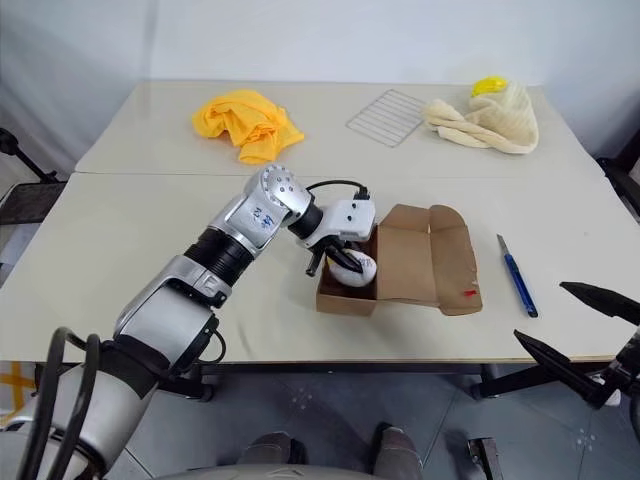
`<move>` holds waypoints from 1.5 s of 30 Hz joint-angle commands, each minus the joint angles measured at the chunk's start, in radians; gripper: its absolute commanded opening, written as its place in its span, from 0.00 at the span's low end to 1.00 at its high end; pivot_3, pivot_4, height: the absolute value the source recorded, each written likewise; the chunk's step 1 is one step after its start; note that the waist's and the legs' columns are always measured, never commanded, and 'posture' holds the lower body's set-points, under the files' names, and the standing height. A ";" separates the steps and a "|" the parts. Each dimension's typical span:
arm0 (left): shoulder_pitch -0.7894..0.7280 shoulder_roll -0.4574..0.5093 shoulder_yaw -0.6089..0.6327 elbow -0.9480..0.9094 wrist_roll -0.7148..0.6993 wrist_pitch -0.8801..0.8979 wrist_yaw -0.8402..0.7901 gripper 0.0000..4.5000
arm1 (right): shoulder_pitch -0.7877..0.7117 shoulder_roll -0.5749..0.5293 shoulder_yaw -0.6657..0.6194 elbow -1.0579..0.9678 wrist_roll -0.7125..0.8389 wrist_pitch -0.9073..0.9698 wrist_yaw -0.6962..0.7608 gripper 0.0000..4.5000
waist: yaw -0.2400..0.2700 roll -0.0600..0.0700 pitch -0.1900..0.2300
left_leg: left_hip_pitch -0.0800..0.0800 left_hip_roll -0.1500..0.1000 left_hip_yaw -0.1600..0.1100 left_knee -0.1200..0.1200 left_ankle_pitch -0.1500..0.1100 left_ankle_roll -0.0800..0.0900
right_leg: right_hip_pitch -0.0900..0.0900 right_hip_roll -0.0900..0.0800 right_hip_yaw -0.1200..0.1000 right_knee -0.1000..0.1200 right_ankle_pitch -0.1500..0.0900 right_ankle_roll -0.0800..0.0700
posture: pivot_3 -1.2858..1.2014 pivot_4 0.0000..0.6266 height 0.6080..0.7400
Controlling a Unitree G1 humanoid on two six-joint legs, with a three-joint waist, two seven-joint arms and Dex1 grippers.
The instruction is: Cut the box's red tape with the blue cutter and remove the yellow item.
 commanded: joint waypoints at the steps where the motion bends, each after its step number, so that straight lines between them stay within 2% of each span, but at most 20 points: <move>1: 0.002 -0.011 0.086 -0.102 -0.079 0.090 0.043 0.03 | -0.021 -0.040 -0.040 0.031 0.023 0.000 0.011 1.00 | 0.001 0.000 0.000 | 0.000 0.000 0.000 0.000 0.000 0.000 | 0.000 0.000 0.000 0.000 0.000 0.000 | 0.52 0.24 1.00; 9: -0.027 -0.040 0.312 -0.127 -0.220 0.278 0.297 0.03 | -0.132 -0.146 -0.006 0.138 0.039 0.019 0.046 1.00 | -0.004 0.000 0.000 | 0.001 0.000 0.000 0.000 0.000 0.000 | 0.001 0.000 0.000 0.002 0.000 0.000 | 0.52 0.24 1.00; 13: -0.059 -0.008 0.463 -0.082 -0.270 0.364 0.520 0.03 | -0.282 -0.234 0.083 0.239 0.050 0.029 0.066 1.00 | -0.008 0.000 0.000 | 0.001 0.000 0.001 0.001 0.000 0.000 | 0.001 0.000 0.001 0.002 0.000 0.000 | 0.52 0.24 1.00; 15: -0.053 0.056 0.510 -0.036 -0.224 0.391 0.696 0.03 | -0.411 -0.273 0.168 0.347 0.054 0.006 0.106 1.00 | -0.014 -0.001 0.000 | 0.002 0.000 0.000 0.001 0.000 0.000 | 0.001 0.000 0.001 0.002 0.000 0.000 | 0.52 0.24 1.00; 18: -0.018 0.141 0.503 0.017 -0.161 0.449 0.850 0.03 | -0.540 -0.282 0.253 0.479 0.086 -0.001 0.220 1.00 | -0.023 0.000 0.000 | 0.005 0.000 0.000 -0.002 0.000 -0.001 | 0.002 0.000 0.001 0.003 0.000 0.000 | 0.52 0.24 1.00; 24: 0.079 0.223 0.490 -0.022 -0.126 0.576 0.965 0.03 | -0.756 -0.290 0.434 0.703 -0.014 -0.098 0.318 1.00 | -0.005 -0.001 0.001 | 0.002 0.000 0.001 0.001 0.001 -0.001 | 0.001 0.000 0.000 0.002 0.000 0.001 | 0.52 0.24 1.00; 30: 0.166 0.285 0.479 -0.166 -0.126 0.723 0.989 0.03 | -0.922 -0.256 0.552 0.817 -0.072 -0.140 0.340 1.00 | -0.009 -0.002 0.001 | 0.002 0.000 0.000 0.000 0.001 -0.002 | 0.001 0.000 -0.001 0.003 0.000 0.001 | 0.52 0.24 1.00; 35: 0.220 0.313 0.463 -0.285 -0.130 0.751 0.972 0.03 | -1.001 -0.227 0.612 0.872 -0.108 -0.157 0.352 1.00 | -0.010 -0.002 0.001 | 0.002 0.000 0.000 0.001 0.001 -0.002 | 0.001 0.000 0.000 0.003 0.000 0.001 | 0.52 0.24 1.00; 37: 0.237 0.331 0.450 -0.325 -0.129 0.770 0.959 0.19 | -1.014 -0.222 0.622 0.879 -0.113 -0.156 0.357 1.00 | -0.011 -0.002 0.001 | 0.002 0.000 0.001 0.001 0.001 -0.002 | 0.001 0.000 0.000 0.003 0.000 0.001 | 0.52 0.24 1.00; 38: 0.243 0.338 0.446 -0.338 -0.130 0.776 0.954 0.22 | -1.015 -0.221 0.623 0.876 -0.113 -0.153 0.358 1.00 | -0.010 -0.002 0.001 | 0.002 0.000 0.001 0.000 0.001 -0.002 | 0.001 0.000 0.000 0.003 0.000 0.001 | 0.52 0.24 1.00; 43: 0.257 0.377 0.494 -0.478 -0.176 0.960 0.945 0.57 | -1.048 -0.218 0.642 0.901 -0.130 -0.149 0.368 1.00 | -0.009 -0.002 0.001 | 0.002 0.000 0.001 0.001 0.001 -0.002 | 0.001 0.000 0.000 0.003 0.000 0.001 | 0.52 0.24 1.00; 45: 0.261 0.418 0.499 -0.566 -0.221 1.054 0.895 0.72 | -1.061 -0.221 0.646 0.915 -0.135 -0.149 0.372 1.00 | -0.012 -0.002 0.001 | 0.002 0.000 0.001 0.001 0.001 -0.002 | 0.001 0.000 0.000 0.003 0.000 0.001 | 0.52 0.24 1.00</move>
